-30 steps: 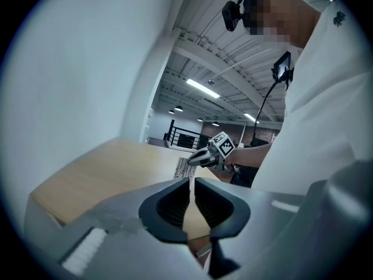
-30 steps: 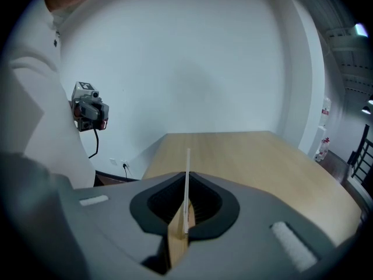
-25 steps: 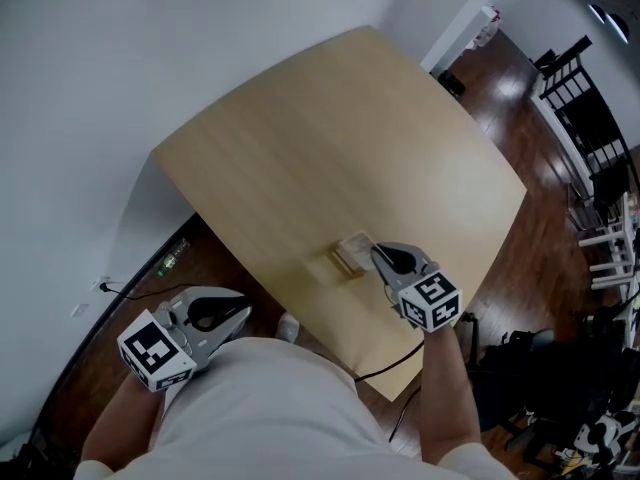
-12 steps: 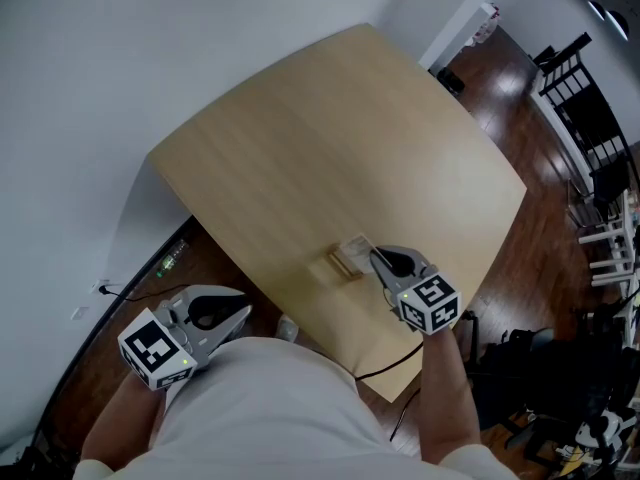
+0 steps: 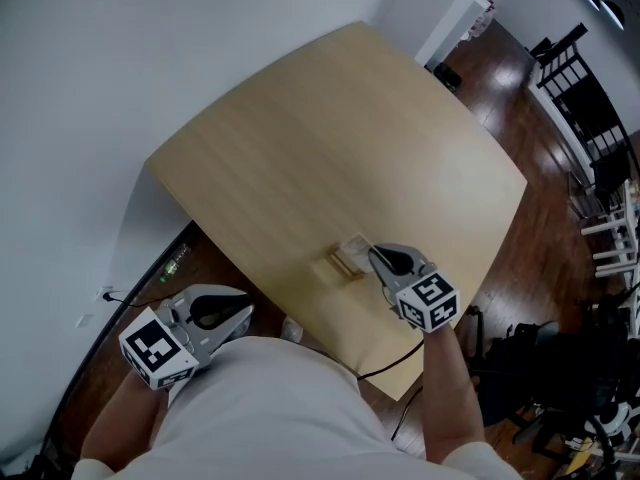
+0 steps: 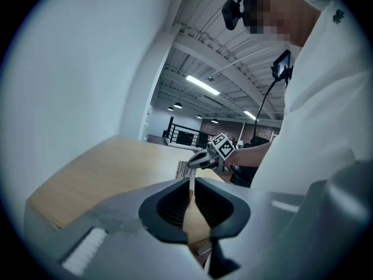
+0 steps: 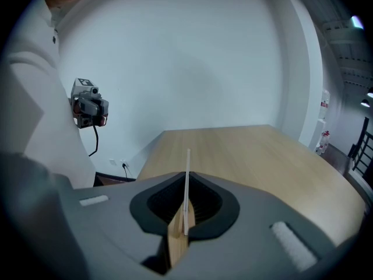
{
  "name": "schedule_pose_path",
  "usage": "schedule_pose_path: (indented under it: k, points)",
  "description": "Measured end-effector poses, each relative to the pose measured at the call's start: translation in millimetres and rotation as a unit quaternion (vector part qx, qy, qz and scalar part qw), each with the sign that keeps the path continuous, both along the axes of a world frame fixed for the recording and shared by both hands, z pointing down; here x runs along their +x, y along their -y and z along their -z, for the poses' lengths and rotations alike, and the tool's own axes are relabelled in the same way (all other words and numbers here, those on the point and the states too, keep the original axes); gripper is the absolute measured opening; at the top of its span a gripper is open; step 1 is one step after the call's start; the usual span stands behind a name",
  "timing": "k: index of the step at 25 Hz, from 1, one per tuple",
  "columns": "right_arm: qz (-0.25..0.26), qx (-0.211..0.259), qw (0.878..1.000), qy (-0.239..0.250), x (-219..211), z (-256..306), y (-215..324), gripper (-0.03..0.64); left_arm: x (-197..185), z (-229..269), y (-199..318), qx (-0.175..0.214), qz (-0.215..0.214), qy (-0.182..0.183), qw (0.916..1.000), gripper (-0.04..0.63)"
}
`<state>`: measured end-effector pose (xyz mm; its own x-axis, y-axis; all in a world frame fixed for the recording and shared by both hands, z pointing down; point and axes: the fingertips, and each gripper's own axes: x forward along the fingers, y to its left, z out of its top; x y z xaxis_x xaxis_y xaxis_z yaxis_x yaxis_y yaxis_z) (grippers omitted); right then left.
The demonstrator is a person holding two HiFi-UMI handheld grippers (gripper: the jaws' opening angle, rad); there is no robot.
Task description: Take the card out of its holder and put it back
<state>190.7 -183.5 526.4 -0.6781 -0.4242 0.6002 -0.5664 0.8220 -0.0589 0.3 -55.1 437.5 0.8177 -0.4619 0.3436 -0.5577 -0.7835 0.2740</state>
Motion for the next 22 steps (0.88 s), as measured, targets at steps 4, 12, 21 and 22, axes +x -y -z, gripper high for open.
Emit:
schedule_pose_path:
  k: [4, 12, 21, 22]
  points:
    - [0.002, -0.001, 1.000, -0.004, -1, -6, -1, 0.020, 0, 1, 0, 0.000, -0.001, 0.004, 1.0000, 0.034]
    - [-0.012, -0.013, 1.000, 0.019, 8, -29, -2, 0.020, -2, 1, 0, -0.001, 0.004, 0.009, 1.0000, 0.034]
    - [-0.015, -0.028, 0.999, 0.025, 5, -54, -6, 0.020, -10, 2, -3, -0.004, 0.005, 0.017, 0.9998, 0.034]
    - [-0.016, -0.028, 0.999, 0.027, 6, -54, -5, 0.020, -11, 2, -3, -0.004, 0.006, 0.018, 0.9998, 0.034]
